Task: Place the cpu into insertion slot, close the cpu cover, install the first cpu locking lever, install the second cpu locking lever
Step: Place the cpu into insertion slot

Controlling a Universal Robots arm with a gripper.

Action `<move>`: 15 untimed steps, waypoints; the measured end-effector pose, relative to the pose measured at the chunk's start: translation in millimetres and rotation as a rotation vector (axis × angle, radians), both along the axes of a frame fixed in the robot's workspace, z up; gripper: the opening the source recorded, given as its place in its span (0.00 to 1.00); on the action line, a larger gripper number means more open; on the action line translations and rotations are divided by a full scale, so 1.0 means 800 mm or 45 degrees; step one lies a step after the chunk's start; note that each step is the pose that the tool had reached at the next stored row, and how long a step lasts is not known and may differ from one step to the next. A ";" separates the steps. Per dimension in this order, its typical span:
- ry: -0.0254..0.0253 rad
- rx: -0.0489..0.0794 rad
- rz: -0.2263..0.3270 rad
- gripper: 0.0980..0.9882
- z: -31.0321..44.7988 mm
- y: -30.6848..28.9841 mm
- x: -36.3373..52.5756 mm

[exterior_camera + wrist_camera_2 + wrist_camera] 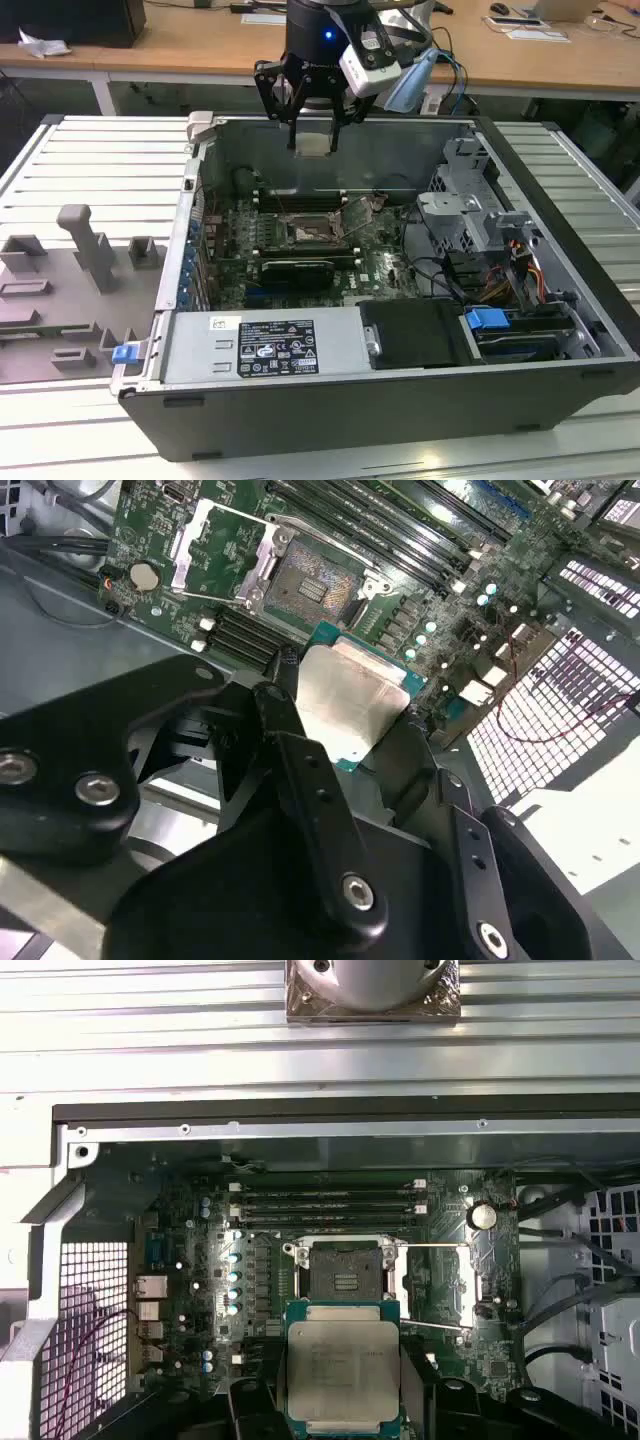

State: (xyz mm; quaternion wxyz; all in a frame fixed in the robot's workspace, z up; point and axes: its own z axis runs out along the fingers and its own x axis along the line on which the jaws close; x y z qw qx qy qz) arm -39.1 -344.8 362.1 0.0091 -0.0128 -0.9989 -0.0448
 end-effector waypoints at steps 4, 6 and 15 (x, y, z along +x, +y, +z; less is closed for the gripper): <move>0.0000 0.000 -0.009 0.50 0.0000 0.0000 0.000; 0.0000 0.000 -0.027 0.50 0.0000 0.0000 0.000; 0.0000 0.000 -0.175 0.50 -0.0002 0.0000 0.000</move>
